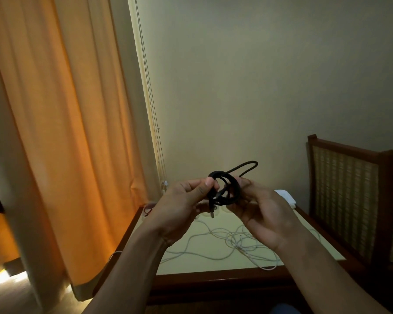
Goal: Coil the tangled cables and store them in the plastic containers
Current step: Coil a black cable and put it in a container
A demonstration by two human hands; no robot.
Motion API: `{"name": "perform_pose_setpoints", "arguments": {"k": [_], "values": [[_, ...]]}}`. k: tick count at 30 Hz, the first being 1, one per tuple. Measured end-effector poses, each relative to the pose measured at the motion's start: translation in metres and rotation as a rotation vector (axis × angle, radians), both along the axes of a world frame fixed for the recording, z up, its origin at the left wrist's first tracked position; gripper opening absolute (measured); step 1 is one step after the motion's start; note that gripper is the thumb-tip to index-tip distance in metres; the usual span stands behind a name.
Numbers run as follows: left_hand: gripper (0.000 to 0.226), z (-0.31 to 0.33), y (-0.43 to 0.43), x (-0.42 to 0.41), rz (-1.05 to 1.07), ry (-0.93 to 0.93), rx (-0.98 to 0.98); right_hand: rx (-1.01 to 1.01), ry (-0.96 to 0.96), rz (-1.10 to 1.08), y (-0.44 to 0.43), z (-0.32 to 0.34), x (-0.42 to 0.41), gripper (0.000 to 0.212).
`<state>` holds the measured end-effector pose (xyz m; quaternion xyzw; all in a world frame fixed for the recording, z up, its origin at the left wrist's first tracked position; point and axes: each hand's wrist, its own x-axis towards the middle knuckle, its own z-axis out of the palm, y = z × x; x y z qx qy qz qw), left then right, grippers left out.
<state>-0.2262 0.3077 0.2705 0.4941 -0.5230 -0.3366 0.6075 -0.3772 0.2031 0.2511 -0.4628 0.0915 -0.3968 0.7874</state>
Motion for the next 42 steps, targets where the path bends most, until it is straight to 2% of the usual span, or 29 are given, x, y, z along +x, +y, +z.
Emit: {"name": "perform_pose_setpoints", "arguments": {"k": [3, 8, 10, 12, 13, 16, 20, 23, 27, 29, 32, 36, 38, 40, 42], "values": [[0.035, -0.004, -0.001, 0.002, 0.089, -0.066, -0.006, -0.211, 0.119, 0.012, 0.005, -0.004, -0.002, 0.024], [0.042, -0.003, -0.003, -0.004, 0.236, -0.165, -0.029, -0.224, 0.072, 0.022, 0.013, -0.003, -0.008, 0.039], [0.041, -0.001, -0.006, -0.006, 0.229, -0.166, -0.034, -0.415, 0.199, -0.067, 0.019, -0.005, -0.006, 0.035], [0.037, 0.0, -0.009, -0.006, 0.217, -0.171, -0.04, -0.558, 0.33, -0.172, 0.023, -0.006, -0.001, 0.019], [0.035, 0.0, -0.01, -0.005, 0.206, -0.174, -0.049, -0.56, 0.361, -0.21, 0.023, -0.005, 0.002, 0.008], [0.033, 0.001, -0.014, -0.001, 0.209, -0.194, -0.056, -0.499, 0.392, -0.199, 0.02, -0.001, 0.001, 0.006], [0.022, 0.001, -0.012, 0.01, 0.243, -0.065, -0.047, -0.591, 0.421, -0.158, 0.014, 0.003, -0.008, 0.026], [0.022, 0.003, -0.008, 0.021, 0.271, 0.112, -0.056, -0.618, 0.441, -0.311, 0.003, -0.002, -0.018, 0.028], [0.022, 0.0, -0.008, 0.016, 0.199, 0.217, -0.049, -0.631, 0.418, -0.627, -0.011, -0.006, -0.017, 0.027], [0.022, -0.003, -0.011, 0.008, 0.158, 0.287, -0.045, -0.655, 0.475, -0.681, -0.011, -0.007, -0.01, 0.026], [0.023, -0.008, -0.013, -0.001, 0.089, 0.376, -0.044, -0.592, 0.472, -0.584, -0.012, -0.007, -0.001, 0.029], [0.023, -0.015, -0.014, -0.004, 0.027, 0.381, -0.039, -0.449, 0.391, -0.305, -0.011, -0.003, -0.004, 0.025], [0.024, -0.015, -0.013, -0.004, 0.024, 0.36, -0.04, -0.511, 0.428, -0.214, -0.005, -0.002, -0.005, 0.024], [0.019, -0.016, -0.013, -0.005, 0.025, 0.289, -0.03, -0.618, 0.472, -0.303, -0.001, -0.001, -0.002, 0.029], [0.013, -0.018, -0.014, -0.005, 0.041, 0.197, -0.001, -0.702, 0.454, -0.43, -0.001, -0.002, 0.001, 0.017]]}}
